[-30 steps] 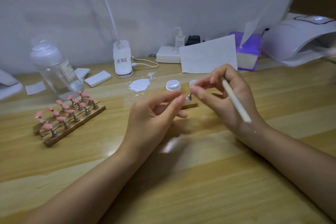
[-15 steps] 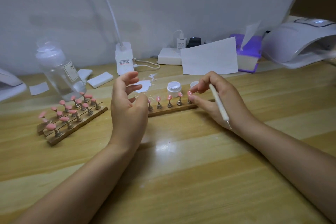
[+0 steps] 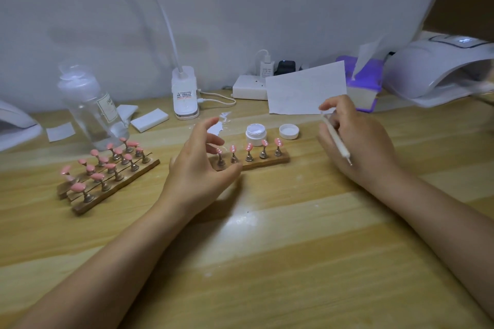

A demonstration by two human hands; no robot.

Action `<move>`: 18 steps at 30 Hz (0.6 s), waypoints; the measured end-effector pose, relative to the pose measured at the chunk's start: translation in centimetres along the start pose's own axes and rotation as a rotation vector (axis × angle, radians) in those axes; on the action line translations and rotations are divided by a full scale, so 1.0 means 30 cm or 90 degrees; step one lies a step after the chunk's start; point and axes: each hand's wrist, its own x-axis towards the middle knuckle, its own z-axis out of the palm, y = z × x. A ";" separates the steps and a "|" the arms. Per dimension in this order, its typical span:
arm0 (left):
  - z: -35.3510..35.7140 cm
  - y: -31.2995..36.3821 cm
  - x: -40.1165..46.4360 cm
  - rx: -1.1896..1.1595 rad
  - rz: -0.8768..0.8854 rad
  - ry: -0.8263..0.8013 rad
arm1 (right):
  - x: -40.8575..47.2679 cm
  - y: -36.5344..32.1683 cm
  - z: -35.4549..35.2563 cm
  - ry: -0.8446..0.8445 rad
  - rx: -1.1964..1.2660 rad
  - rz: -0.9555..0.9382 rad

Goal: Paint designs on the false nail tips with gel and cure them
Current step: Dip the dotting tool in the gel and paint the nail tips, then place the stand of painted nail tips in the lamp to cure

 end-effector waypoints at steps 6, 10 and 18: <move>0.000 -0.010 0.001 0.002 -0.006 -0.035 | -0.008 0.015 0.019 -0.088 -0.075 -0.026; 0.003 -0.012 0.003 -0.011 0.005 -0.026 | -0.010 0.013 0.024 -0.094 -0.099 -0.075; 0.003 0.008 -0.010 -0.034 0.074 0.046 | -0.008 -0.020 0.002 -0.066 -0.036 -0.072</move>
